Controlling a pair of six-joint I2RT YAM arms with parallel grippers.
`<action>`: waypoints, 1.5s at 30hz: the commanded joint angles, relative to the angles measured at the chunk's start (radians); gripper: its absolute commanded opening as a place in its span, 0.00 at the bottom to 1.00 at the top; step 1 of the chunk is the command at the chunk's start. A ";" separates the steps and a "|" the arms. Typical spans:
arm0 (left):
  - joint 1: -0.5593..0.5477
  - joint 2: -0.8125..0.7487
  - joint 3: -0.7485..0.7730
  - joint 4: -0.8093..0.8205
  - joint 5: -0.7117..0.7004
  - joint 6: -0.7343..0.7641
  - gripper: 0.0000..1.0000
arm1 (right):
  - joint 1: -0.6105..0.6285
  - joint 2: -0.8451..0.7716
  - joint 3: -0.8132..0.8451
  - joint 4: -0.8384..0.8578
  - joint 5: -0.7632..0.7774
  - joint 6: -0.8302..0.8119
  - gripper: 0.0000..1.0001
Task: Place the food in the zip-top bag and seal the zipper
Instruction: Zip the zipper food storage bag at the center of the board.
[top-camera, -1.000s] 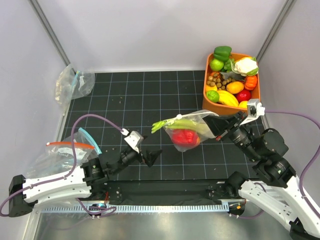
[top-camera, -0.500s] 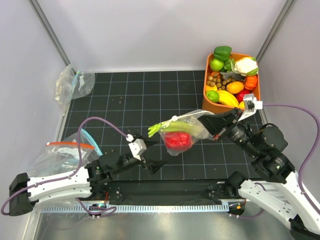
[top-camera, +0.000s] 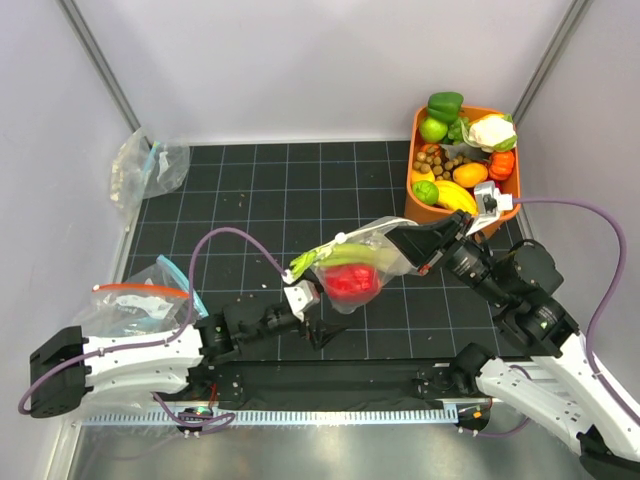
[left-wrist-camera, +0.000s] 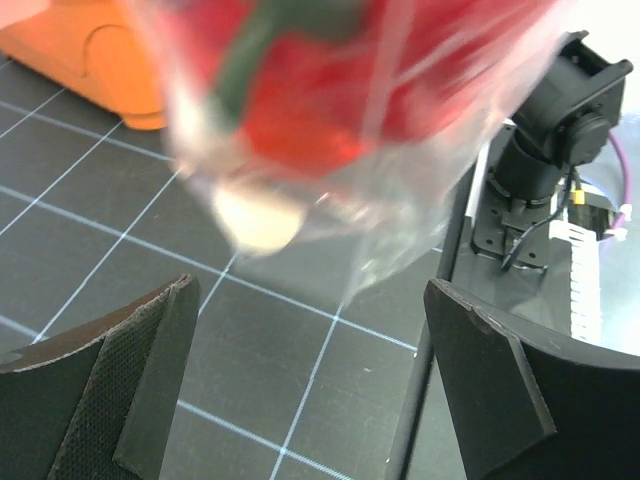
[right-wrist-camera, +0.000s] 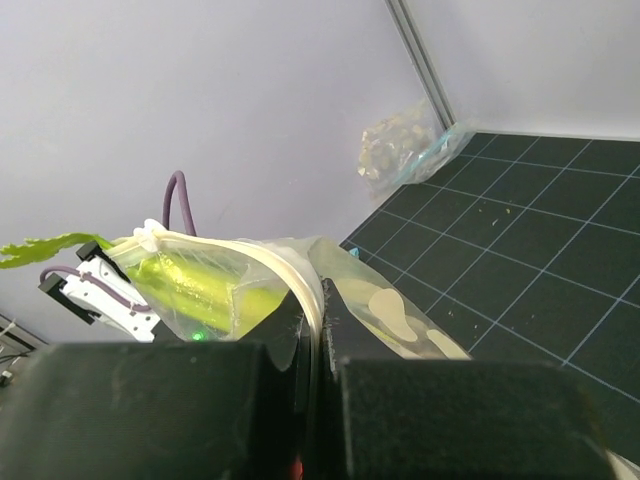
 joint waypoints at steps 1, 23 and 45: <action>0.004 0.004 0.046 0.122 0.055 0.017 0.98 | -0.003 0.003 -0.003 0.091 -0.004 0.011 0.01; 0.028 -0.169 0.148 -0.193 -0.166 -0.041 0.00 | -0.004 0.013 -0.041 -0.007 0.121 -0.200 0.01; 0.045 -0.407 0.212 -0.506 -0.325 -0.050 0.00 | -0.003 -0.157 -0.501 0.436 0.165 -0.282 0.01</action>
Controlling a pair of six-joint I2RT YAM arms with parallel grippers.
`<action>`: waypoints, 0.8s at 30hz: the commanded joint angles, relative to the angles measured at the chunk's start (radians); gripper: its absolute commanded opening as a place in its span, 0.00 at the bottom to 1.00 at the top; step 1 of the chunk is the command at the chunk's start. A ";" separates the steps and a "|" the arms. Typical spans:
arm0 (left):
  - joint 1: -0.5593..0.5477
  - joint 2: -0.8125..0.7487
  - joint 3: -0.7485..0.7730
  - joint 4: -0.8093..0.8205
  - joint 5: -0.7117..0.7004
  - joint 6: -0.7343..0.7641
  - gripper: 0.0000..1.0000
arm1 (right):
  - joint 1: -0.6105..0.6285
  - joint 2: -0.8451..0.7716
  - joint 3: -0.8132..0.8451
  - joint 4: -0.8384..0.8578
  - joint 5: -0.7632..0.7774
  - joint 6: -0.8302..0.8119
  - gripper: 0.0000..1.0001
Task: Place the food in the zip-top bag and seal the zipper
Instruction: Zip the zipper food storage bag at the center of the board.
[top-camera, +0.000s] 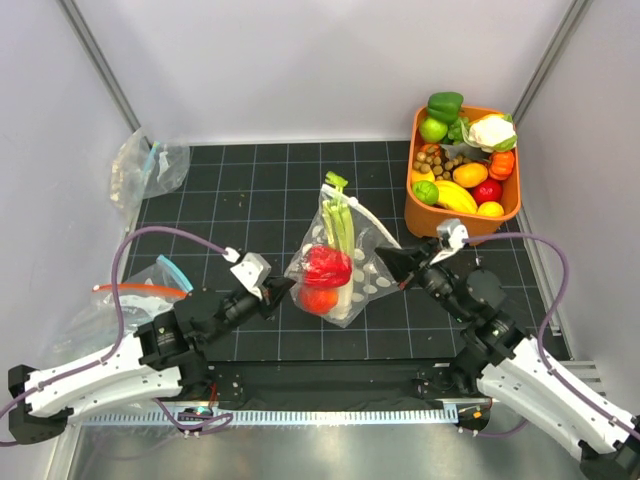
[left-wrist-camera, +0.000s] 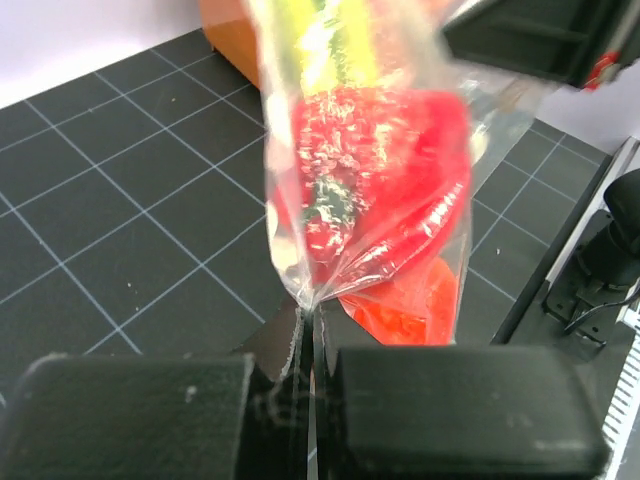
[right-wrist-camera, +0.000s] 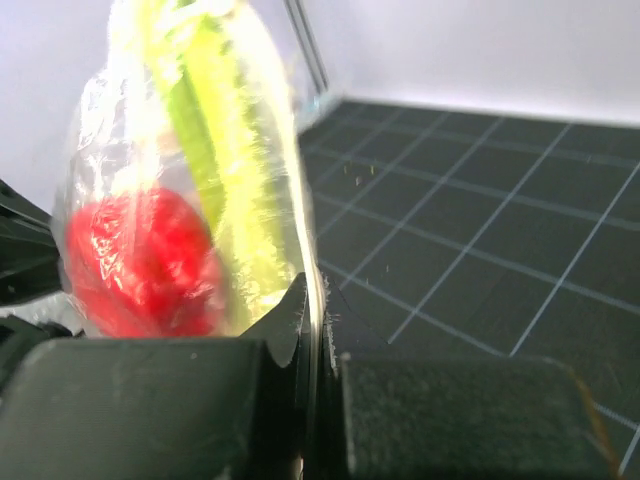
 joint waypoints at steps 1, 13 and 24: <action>0.003 -0.093 -0.026 0.067 -0.044 0.017 0.00 | -0.003 -0.128 -0.040 0.153 0.077 -0.020 0.01; 0.004 -0.030 -0.083 0.166 -0.078 -0.001 0.00 | -0.003 -0.010 -0.129 0.308 0.046 0.053 0.01; 0.004 -0.023 -0.109 0.134 -0.332 -0.058 0.00 | 0.000 -0.172 -0.132 0.183 0.193 0.006 0.05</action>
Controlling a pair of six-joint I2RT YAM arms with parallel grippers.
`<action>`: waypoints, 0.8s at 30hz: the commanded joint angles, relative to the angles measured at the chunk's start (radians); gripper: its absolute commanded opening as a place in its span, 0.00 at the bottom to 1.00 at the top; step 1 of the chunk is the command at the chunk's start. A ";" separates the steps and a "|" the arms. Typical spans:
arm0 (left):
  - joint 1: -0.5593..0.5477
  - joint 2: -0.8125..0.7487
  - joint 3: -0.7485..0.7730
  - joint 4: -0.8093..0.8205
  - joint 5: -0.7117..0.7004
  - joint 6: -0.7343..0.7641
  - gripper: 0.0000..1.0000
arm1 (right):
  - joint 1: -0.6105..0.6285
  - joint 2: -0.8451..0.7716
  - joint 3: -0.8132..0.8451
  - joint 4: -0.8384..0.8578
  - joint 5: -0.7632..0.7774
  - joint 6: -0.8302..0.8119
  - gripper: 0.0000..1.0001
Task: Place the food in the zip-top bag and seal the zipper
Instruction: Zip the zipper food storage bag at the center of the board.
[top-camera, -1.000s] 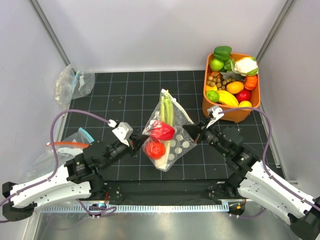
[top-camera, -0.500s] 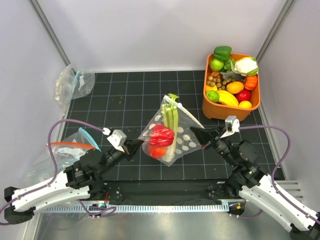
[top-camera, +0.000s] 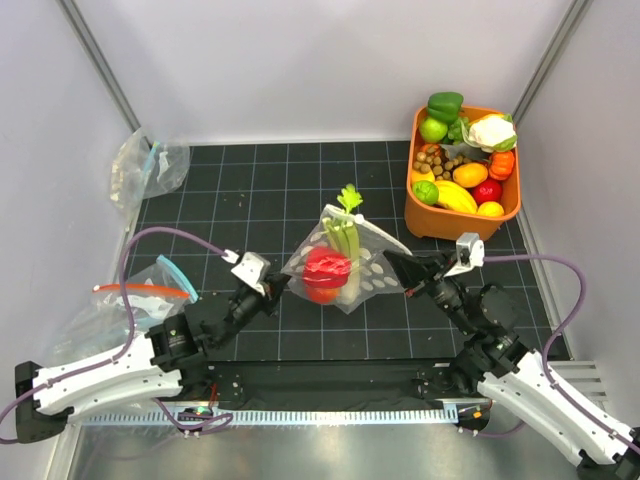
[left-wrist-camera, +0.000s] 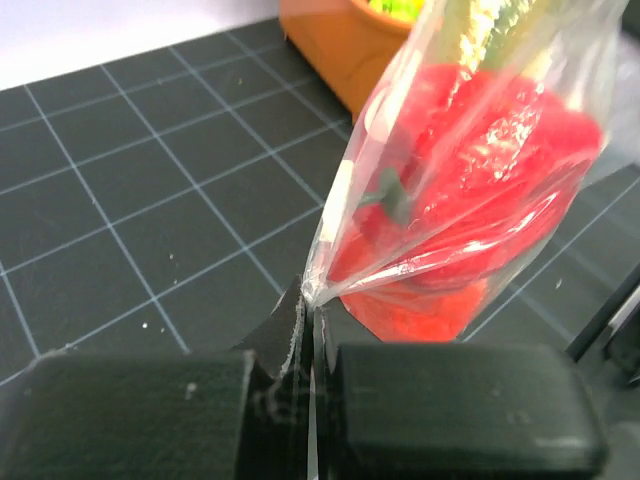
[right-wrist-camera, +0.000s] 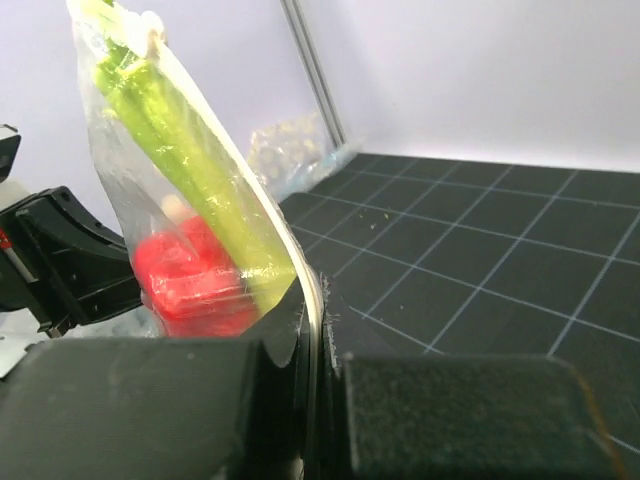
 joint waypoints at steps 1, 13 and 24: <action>0.004 -0.040 -0.011 0.053 -0.159 -0.026 0.00 | -0.002 -0.014 -0.029 0.092 0.147 -0.007 0.05; 0.004 -0.030 -0.036 0.116 -0.089 -0.003 0.71 | -0.002 0.174 0.010 0.246 -0.105 -0.002 0.01; 0.004 -0.029 -0.100 0.246 -0.005 0.049 0.86 | -0.002 0.157 0.031 0.195 -0.168 -0.022 0.01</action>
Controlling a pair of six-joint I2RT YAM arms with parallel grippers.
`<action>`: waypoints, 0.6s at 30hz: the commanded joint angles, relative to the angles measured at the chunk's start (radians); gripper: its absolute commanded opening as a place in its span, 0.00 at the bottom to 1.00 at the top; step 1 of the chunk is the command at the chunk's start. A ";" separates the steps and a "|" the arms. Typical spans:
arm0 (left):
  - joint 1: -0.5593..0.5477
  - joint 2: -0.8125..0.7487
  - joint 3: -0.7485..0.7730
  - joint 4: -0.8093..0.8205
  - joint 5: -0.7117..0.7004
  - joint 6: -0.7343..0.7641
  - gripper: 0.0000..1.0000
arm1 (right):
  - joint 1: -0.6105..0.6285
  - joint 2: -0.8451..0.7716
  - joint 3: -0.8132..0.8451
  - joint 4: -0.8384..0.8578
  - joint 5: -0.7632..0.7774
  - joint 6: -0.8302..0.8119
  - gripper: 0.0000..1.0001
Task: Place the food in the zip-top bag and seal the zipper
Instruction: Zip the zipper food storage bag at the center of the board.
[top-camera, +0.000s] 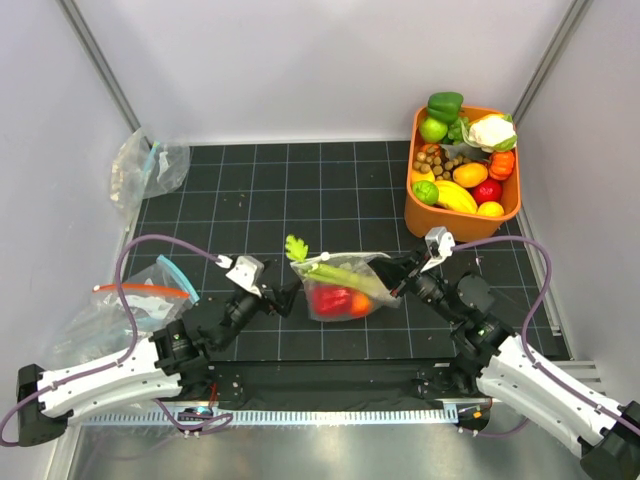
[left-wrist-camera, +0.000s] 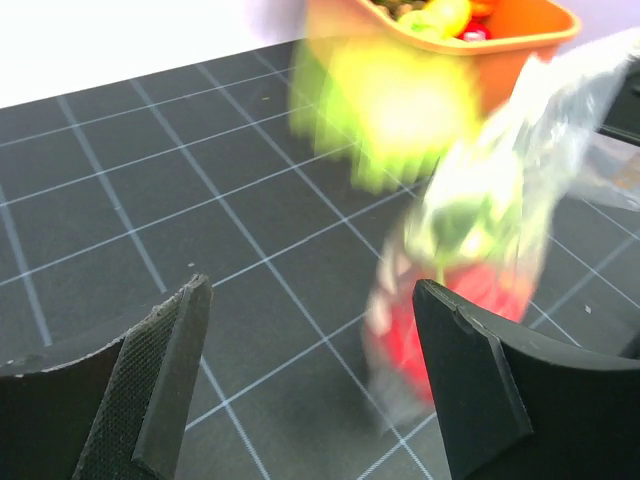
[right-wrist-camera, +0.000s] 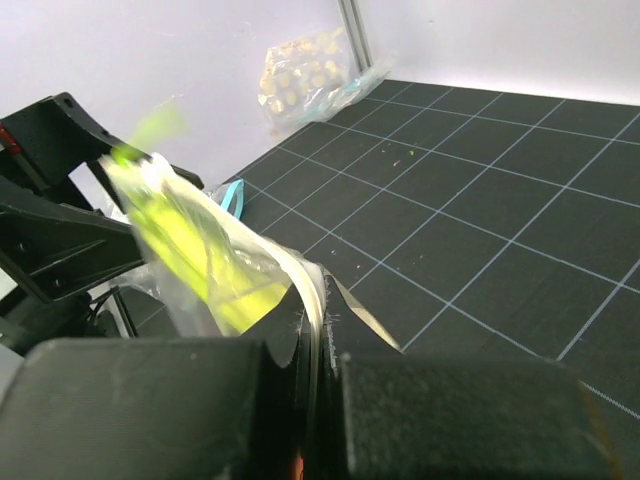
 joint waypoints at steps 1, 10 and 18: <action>0.001 0.000 -0.014 0.113 0.078 0.030 0.85 | -0.002 -0.017 0.067 0.063 -0.023 -0.019 0.01; 0.003 0.025 -0.037 0.204 0.245 0.073 0.85 | 0.000 0.004 0.082 0.068 -0.120 -0.006 0.01; 0.001 0.184 0.001 0.253 0.320 0.098 0.86 | -0.002 0.047 0.096 0.105 -0.227 0.021 0.01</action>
